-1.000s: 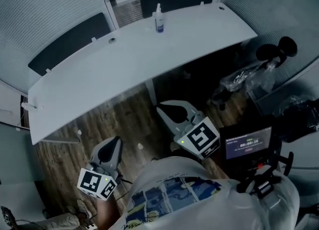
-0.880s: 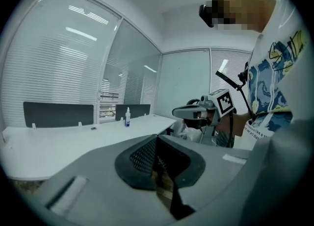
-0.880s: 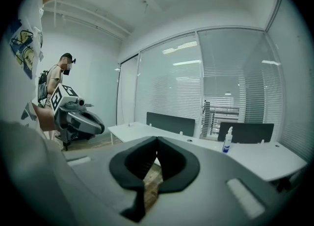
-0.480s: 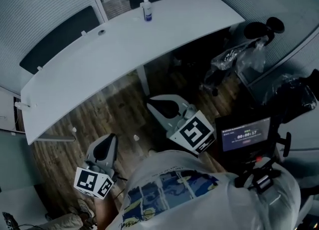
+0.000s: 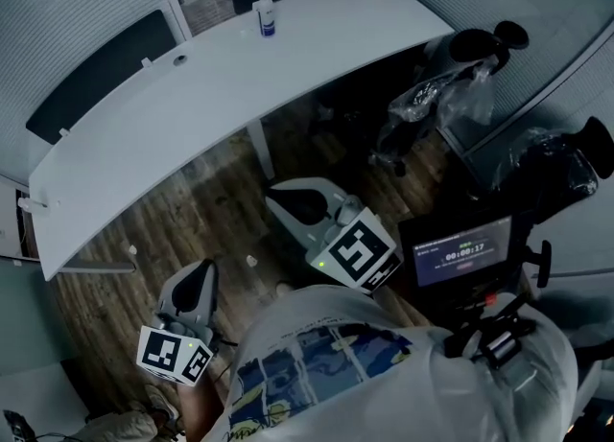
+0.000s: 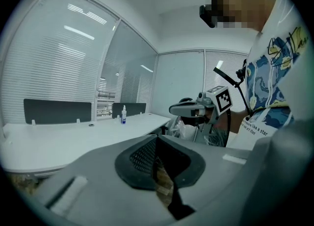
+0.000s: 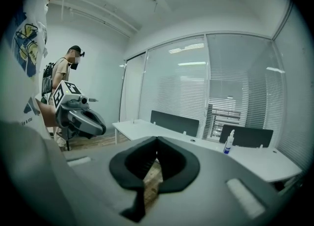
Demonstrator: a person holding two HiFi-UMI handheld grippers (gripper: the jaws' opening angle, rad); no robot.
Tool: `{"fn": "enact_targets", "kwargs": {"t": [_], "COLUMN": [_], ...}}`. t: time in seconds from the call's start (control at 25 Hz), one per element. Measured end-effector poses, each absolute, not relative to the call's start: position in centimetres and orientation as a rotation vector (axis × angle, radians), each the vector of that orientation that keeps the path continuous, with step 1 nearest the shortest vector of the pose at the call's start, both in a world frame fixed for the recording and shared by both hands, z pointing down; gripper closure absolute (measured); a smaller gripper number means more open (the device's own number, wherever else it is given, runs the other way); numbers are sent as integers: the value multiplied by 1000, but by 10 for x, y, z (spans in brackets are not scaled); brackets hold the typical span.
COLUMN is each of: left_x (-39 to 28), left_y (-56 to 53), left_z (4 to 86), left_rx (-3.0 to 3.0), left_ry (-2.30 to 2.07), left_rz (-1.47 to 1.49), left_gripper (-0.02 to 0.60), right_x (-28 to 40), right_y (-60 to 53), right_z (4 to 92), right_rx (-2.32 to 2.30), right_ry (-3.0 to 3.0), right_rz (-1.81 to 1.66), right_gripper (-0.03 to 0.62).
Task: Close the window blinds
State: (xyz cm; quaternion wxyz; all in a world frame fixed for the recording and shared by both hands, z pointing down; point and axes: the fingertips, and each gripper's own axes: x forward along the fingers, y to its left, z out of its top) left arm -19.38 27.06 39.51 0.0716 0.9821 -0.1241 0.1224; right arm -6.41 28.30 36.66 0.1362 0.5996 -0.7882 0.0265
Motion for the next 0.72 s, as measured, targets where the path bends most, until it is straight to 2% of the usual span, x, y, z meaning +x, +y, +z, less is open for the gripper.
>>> {"fn": "enact_targets", "kwargs": {"t": [0.72], "left_x": [-194], "left_y": [271], "left_z": [401], "left_rx": [2936], "left_ry": [-358], "left_rz": [410], "left_gripper": [580], "right_x": [-64], "right_y": [285], "right_z": [378], "right_rx": [1706], "right_ry": [-2270], "right_rz": [81], "right_gripper": [592]}}
